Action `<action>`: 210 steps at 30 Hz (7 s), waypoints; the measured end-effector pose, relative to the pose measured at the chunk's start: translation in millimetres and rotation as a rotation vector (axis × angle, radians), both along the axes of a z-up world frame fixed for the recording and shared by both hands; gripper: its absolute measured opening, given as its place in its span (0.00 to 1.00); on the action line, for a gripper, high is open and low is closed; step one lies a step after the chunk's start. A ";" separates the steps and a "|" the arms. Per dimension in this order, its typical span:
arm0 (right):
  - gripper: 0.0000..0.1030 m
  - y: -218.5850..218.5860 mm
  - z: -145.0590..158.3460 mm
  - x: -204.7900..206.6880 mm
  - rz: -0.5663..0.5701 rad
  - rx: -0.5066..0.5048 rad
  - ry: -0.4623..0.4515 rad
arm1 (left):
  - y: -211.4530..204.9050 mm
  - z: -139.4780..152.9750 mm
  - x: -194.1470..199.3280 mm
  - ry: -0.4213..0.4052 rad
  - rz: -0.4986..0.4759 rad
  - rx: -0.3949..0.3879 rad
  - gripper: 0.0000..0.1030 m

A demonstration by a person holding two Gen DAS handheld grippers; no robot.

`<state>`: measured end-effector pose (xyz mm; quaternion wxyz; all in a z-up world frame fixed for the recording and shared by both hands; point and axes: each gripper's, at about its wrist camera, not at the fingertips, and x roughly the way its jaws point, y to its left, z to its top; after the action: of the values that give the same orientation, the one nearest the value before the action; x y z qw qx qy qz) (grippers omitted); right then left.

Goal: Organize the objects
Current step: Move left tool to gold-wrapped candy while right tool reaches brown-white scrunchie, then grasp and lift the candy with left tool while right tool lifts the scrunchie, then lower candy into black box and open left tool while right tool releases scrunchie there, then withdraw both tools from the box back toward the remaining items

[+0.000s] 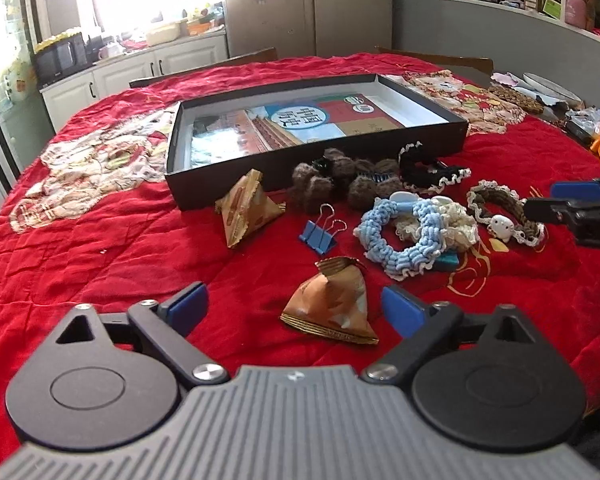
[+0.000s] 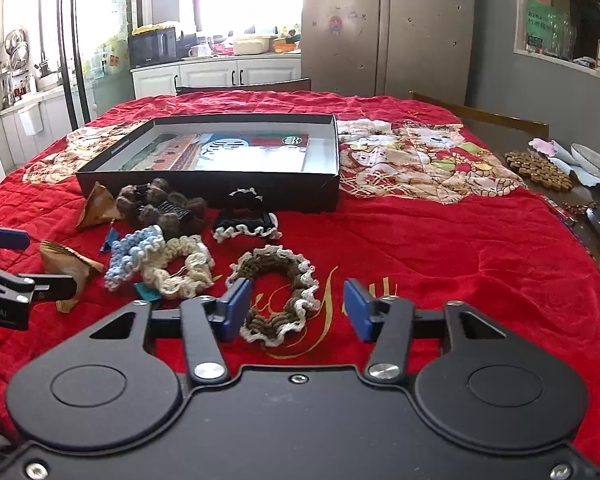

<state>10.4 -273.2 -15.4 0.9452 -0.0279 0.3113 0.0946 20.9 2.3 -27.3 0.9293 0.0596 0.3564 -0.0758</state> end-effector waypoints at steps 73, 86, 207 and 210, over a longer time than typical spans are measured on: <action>0.09 101.1 12.9 254.5 0.123 0.033 -0.073 | 12.8 18.1 235.6 -0.055 0.154 0.001 0.44; 0.09 109.2 -4.5 290.4 0.088 0.023 -0.002 | 12.8 5.7 265.0 -0.002 0.181 -0.005 0.44; 0.39 33.5 18.6 76.2 0.190 0.018 0.039 | 36.6 33.7 71.8 -0.101 0.003 -0.010 0.90; 0.39 32.1 16.6 66.3 0.204 0.023 0.032 | 38.8 28.5 67.9 -0.087 -0.012 -0.032 0.90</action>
<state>76.7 -241.1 1.2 0.9257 -0.0472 0.3209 0.1946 88.8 41.1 1.2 0.9443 0.0500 0.3143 -0.0844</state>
